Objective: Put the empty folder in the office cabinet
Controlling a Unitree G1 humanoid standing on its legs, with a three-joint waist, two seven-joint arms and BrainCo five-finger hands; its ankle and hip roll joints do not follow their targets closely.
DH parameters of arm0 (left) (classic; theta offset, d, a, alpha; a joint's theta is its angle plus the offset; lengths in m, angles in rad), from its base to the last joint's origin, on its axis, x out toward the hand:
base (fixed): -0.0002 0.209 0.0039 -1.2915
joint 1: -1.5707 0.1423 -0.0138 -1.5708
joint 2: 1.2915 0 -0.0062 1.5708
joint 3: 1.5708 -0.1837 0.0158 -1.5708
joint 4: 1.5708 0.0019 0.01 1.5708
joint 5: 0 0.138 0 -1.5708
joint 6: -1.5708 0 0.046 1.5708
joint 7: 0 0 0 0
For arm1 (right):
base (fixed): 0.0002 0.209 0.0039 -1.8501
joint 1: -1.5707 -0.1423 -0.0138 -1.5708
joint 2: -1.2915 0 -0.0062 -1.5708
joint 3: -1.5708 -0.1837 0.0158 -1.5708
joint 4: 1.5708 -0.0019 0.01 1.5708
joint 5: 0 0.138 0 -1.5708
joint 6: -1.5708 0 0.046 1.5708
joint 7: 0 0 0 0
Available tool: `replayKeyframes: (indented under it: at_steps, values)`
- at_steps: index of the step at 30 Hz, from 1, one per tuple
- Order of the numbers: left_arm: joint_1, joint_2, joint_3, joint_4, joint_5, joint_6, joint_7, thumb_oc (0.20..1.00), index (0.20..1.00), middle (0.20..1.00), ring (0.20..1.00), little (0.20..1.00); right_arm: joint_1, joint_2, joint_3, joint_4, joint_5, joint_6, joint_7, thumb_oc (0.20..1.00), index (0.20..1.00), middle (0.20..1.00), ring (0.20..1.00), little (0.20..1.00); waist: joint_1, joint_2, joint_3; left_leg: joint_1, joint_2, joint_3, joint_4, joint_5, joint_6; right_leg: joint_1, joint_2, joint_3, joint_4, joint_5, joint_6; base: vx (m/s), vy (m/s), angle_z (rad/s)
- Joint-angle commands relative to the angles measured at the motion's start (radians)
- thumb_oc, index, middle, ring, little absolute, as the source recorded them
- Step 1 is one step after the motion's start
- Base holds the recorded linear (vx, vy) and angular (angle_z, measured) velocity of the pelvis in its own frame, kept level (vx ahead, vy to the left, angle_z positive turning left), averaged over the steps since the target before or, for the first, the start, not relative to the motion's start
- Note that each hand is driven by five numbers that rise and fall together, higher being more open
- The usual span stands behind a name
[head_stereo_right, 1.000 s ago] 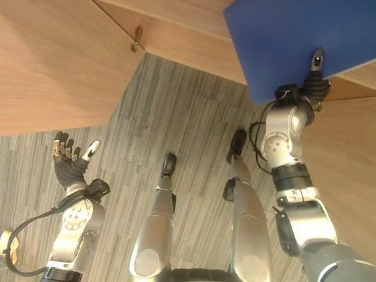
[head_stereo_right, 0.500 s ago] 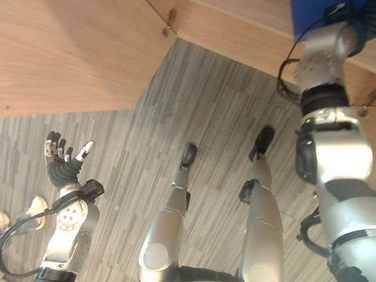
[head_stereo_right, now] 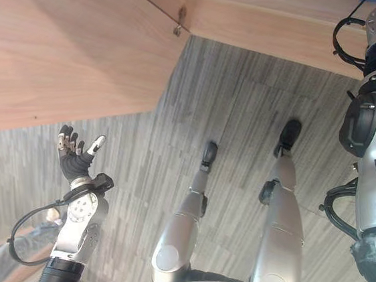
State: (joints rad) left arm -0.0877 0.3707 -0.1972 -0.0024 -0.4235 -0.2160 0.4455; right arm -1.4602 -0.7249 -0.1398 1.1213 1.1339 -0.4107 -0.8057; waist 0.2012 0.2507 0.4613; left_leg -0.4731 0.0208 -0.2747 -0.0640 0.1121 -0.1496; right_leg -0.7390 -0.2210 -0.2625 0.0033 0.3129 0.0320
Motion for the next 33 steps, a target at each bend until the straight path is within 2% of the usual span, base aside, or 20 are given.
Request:
replayKeyframes:
  at_steps: [1, 2, 5, 6, 8, 10, 13, 23, 31, 32, 33]
  values:
    - [-0.006, 0.058, -0.027, -0.054, 0.046, -0.042, 0.039, 1.0, 1.0, 1.0, 1.0, 1.0, 0.073, -0.105, 0.08, -0.05, -0.134, 0.0, -0.08, 0.2, 0.2, 0.2, 0.2, 0.2, 0.007, 0.006, -0.012, 0.094, 0.007, -0.001, -0.023, -0.188, 0.04, -0.066, -0.061, 0.118, 0.113, -0.182, 0.163, 0.03, 0.054, -0.02]
    - [-0.015, 0.055, -0.03, -0.056, 0.051, -0.045, 0.043, 1.0, 1.0, 1.0, 1.0, 1.0, 0.067, -0.12, 0.085, -0.049, -0.132, 0.016, -0.068, 0.2, 0.2, 0.2, 0.2, 0.2, 0.005, 0.019, -0.014, 0.091, 0.0, 0.0, -0.023, -0.187, 0.04, -0.078, -0.066, 0.131, 0.128, -0.19, 0.163, 0.06, 0.05, 0.0]
    - [-0.009, 0.057, -0.022, -0.058, 0.05, -0.054, 0.039, 1.0, 1.0, 1.0, 1.0, 1.0, 0.047, -0.166, 0.111, -0.022, -0.099, 0.039, -0.012, 0.2, 0.2, 0.2, 0.2, 0.2, 0.005, 0.026, -0.018, 0.083, -0.007, 0.003, -0.023, -0.188, 0.035, -0.091, -0.071, 0.141, 0.139, -0.196, 0.165, 0.01, 0.015, 0.0]
    - [-0.009, 0.057, -0.022, -0.058, 0.05, -0.054, 0.039, 1.0, 1.0, 1.0, 1.0, 1.0, 0.047, -0.166, 0.111, -0.022, -0.099, 0.039, -0.012, 0.2, 0.2, 0.2, 0.2, 0.2, 0.005, 0.026, -0.018, 0.083, -0.007, 0.003, -0.023, -0.188, 0.035, -0.091, -0.071, 0.141, 0.139, -0.196, 0.165, 0.02, 0.015, 0.06]
    - [0.002, 0.058, -0.016, -0.062, 0.037, -0.06, 0.026, 1.0, 1.0, 1.0, 1.0, 1.0, -0.006, -0.209, 0.171, 0.04, -0.03, 0.075, 0.082, 0.2, 0.2, 0.2, 0.2, 0.2, 0.009, 0.025, -0.023, 0.072, -0.006, 0.012, -0.023, -0.188, 0.03, -0.112, -0.072, 0.149, 0.149, -0.199, 0.165, 0.02, 0.017, 0.06]
    - [0.004, 0.06, -0.016, -0.066, 0.024, -0.065, 0.014, 1.0, 1.0, 1.0, 1.0, 1.0, -0.041, -0.227, 0.218, 0.061, -0.006, 0.089, 0.13, 0.2, 0.2, 0.2, 0.2, 0.2, 0.01, 0.02, -0.025, 0.068, -0.005, 0.016, -0.023, -0.187, 0.029, -0.12, -0.069, 0.155, 0.154, -0.201, 0.164, 0.02, -0.005, 0.05]
    - [0.009, 0.059, -0.013, -0.077, 0.003, -0.072, 0.003, 1.0, 1.0, 1.0, 1.0, 1.0, -0.092, -0.249, 0.275, 0.095, 0.014, 0.094, 0.171, 0.2, 0.2, 0.2, 0.2, 0.2, 0.005, 0.015, -0.026, 0.064, -0.001, 0.026, -0.023, -0.188, 0.025, -0.131, -0.065, 0.163, 0.162, -0.205, 0.163, 0.03, -0.006, 0.05]
    - [0.007, 0.063, 0.002, -0.076, -0.007, -0.08, 0.018, 1.0, 1.0, 1.0, 1.0, 1.0, -0.147, -0.235, 0.323, 0.118, 0.023, 0.084, 0.179, 0.2, 0.2, 0.2, 0.2, 0.2, 0.005, 0.006, -0.029, 0.066, 0.013, 0.031, -0.023, -0.194, 0.018, -0.157, -0.053, 0.168, 0.201, -0.228, 0.155, 0.03, -0.014, -0.03]
    - [0.01, 0.068, 0.004, -0.079, -0.006, -0.088, 0.037, 1.0, 1.0, 1.0, 1.0, 1.0, -0.218, -0.251, 0.341, 0.133, 0.028, 0.055, 0.112, 0.2, 0.2, 0.2, 0.2, 0.2, 0.016, -0.008, -0.046, 0.048, 0.033, 0.023, -0.023, -0.191, 0.001, -0.214, -0.046, 0.163, 0.257, -0.265, 0.147, 0.04, -0.029, 0.02]
    - [0.01, 0.072, 0.005, -0.083, -0.009, -0.087, 0.032, 1.0, 1.0, 1.0, 1.0, 1.0, -0.239, -0.243, 0.373, 0.117, 0.031, 0.071, 0.14, 1.0, 1.0, 1.0, 1.0, 1.0, 0.022, -0.018, -0.049, 0.043, 0.038, 0.025, -0.023, -0.192, -0.001, -0.228, -0.046, 0.163, 0.273, -0.273, 0.145, 0.04, -0.027, 0.04]
    - [0.01, 0.072, 0.005, -0.083, -0.009, -0.087, 0.032, 1.0, 1.0, 1.0, 1.0, 1.0, -0.239, -0.243, 0.373, 0.117, 0.031, 0.071, 0.14, 1.0, 1.0, 1.0, 1.0, 1.0, 0.022, -0.018, -0.049, 0.043, 0.038, 0.025, -0.023, -0.192, -0.001, -0.228, -0.046, 0.163, 0.273, -0.273, 0.145, 0.03, -0.028, -0.03]
